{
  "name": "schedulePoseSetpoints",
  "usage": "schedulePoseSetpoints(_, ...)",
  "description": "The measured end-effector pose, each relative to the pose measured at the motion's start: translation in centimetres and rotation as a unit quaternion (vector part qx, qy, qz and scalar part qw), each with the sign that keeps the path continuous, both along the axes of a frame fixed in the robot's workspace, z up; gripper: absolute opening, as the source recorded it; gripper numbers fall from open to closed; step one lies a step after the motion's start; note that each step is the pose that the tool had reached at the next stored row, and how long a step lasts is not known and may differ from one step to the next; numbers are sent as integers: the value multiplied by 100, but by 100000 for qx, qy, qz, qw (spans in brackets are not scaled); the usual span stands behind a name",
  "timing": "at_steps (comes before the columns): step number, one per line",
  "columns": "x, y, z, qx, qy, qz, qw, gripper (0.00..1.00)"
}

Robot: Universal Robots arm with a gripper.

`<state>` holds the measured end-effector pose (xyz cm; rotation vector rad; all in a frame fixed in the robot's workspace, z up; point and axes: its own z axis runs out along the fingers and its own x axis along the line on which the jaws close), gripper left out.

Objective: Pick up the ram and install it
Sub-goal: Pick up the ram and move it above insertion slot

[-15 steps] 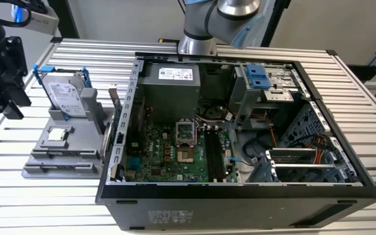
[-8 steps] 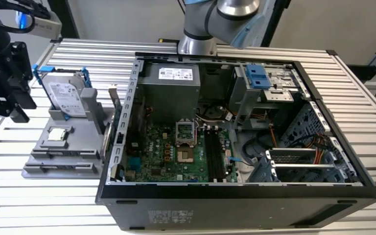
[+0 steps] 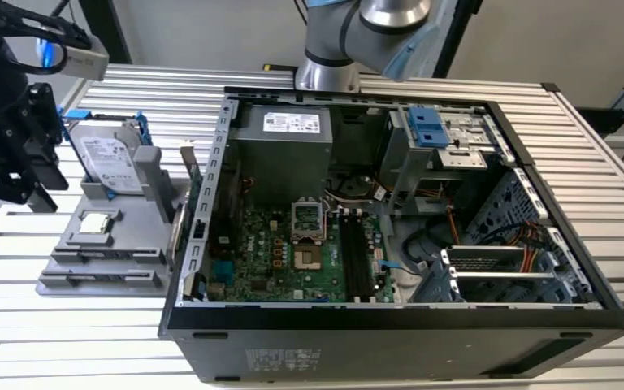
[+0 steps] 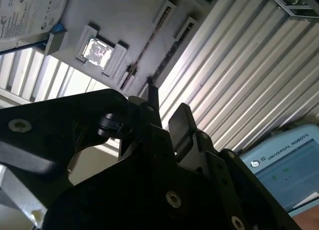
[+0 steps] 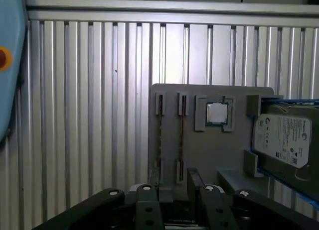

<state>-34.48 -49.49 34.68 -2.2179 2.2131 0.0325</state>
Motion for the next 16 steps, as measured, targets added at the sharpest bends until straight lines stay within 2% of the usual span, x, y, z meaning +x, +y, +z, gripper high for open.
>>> schedulePoseSetpoints(16,9,0,-291,-3,1,-26,100000,100)
